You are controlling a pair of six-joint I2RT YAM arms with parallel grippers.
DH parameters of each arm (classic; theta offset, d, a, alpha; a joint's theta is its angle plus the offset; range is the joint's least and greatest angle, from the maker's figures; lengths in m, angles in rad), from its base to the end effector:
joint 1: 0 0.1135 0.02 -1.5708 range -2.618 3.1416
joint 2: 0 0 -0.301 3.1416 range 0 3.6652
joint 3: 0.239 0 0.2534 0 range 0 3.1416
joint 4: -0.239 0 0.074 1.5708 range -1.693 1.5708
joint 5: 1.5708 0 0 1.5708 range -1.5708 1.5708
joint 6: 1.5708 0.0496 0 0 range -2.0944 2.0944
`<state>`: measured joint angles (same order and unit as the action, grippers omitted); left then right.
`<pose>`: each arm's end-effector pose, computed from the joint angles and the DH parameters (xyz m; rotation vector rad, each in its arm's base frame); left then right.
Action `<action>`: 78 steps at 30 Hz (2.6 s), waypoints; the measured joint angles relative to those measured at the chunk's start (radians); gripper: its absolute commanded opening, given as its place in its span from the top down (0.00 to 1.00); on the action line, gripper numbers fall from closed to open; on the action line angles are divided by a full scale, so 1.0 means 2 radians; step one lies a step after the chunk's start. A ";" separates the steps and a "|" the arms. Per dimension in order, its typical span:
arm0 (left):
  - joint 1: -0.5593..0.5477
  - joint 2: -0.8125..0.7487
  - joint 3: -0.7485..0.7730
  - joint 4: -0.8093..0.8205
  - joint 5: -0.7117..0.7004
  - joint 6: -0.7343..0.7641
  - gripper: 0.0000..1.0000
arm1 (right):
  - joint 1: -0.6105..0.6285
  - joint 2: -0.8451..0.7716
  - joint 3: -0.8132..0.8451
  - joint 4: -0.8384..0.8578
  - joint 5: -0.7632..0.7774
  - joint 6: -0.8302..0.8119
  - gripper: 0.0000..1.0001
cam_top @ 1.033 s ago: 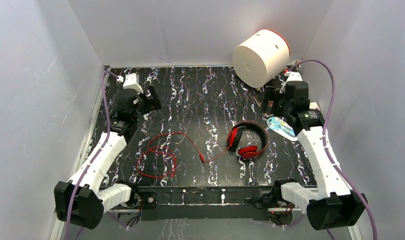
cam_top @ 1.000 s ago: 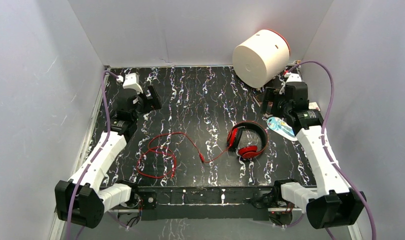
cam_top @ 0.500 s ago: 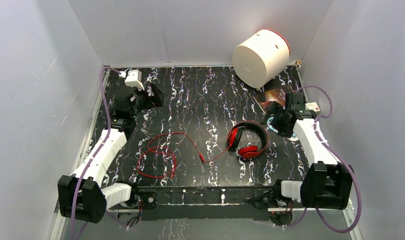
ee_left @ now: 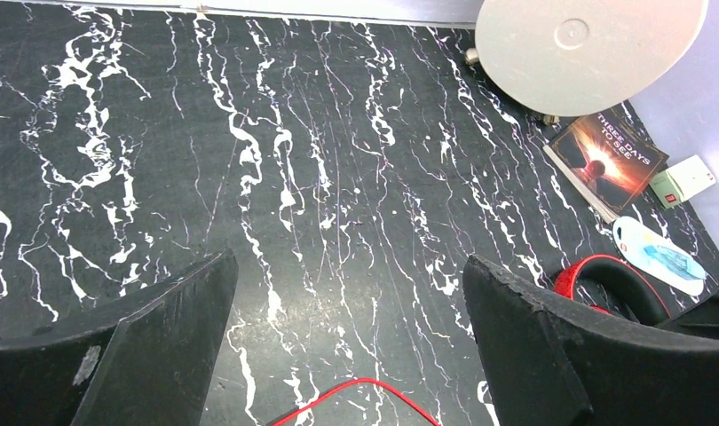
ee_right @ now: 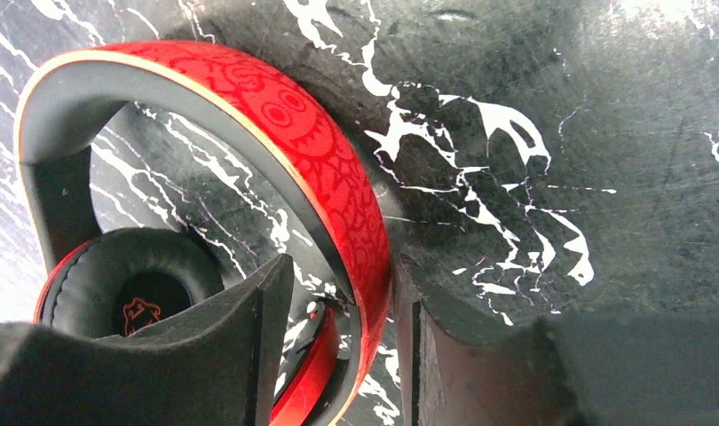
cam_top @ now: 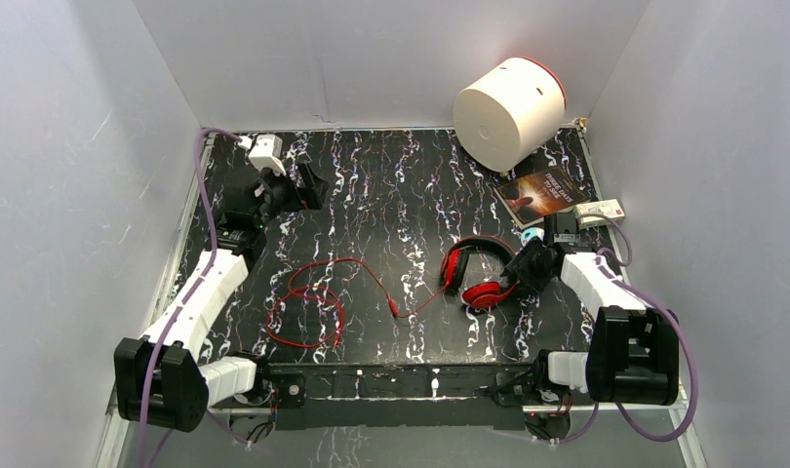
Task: Wrap the headphones
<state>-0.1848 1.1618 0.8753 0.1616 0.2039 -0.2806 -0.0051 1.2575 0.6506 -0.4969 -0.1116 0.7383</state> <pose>0.2685 -0.0604 0.3624 0.0724 1.7187 -0.5192 0.2192 0.0044 0.1986 0.9545 2.5481 0.3738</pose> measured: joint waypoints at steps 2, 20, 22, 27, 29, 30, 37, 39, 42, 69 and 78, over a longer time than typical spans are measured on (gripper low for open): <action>0.000 0.006 0.000 0.004 0.006 0.000 0.02 | 0.006 0.000 -0.007 0.011 0.006 0.007 0.49; -0.062 0.020 0.027 -0.119 0.051 -0.116 0.02 | 0.061 -0.025 -0.006 0.119 0.025 -0.084 0.91; -0.062 0.017 0.052 -0.167 0.067 -0.142 0.02 | 0.080 -0.030 0.030 0.131 0.023 -0.137 0.92; -0.062 0.017 0.164 -0.292 0.100 -0.166 0.02 | 0.137 0.002 0.145 0.163 -0.010 -0.278 0.95; -0.062 0.013 0.200 -0.321 0.107 -0.169 0.02 | 0.162 0.029 0.187 0.173 -0.039 -0.341 0.98; -0.062 0.010 0.212 -0.333 0.112 -0.169 0.02 | 0.175 0.039 0.198 0.175 -0.052 -0.372 0.99; -0.072 0.011 0.225 -0.397 0.135 -0.163 0.02 | 0.282 0.085 0.211 0.146 -0.124 -0.524 1.00; -0.097 0.033 0.230 -0.417 0.109 -0.159 0.03 | 0.301 0.100 0.226 0.127 -0.140 -0.547 1.00; -0.156 0.075 0.245 -0.438 0.064 -0.154 0.15 | 0.316 0.114 0.245 0.118 -0.151 -0.567 1.00; -0.275 0.129 0.246 -0.489 -0.149 -0.146 0.76 | 0.374 0.111 0.253 0.113 -0.126 -0.584 0.86; -0.282 0.125 0.239 -0.507 -0.167 -0.114 1.00 | 0.381 0.088 0.265 0.119 -0.092 -0.525 0.40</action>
<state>-0.7483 1.4117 1.3533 -0.8520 -0.1291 -0.5083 0.7567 1.4326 1.1812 -0.2588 -0.2947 -0.3122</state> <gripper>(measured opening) 0.073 0.458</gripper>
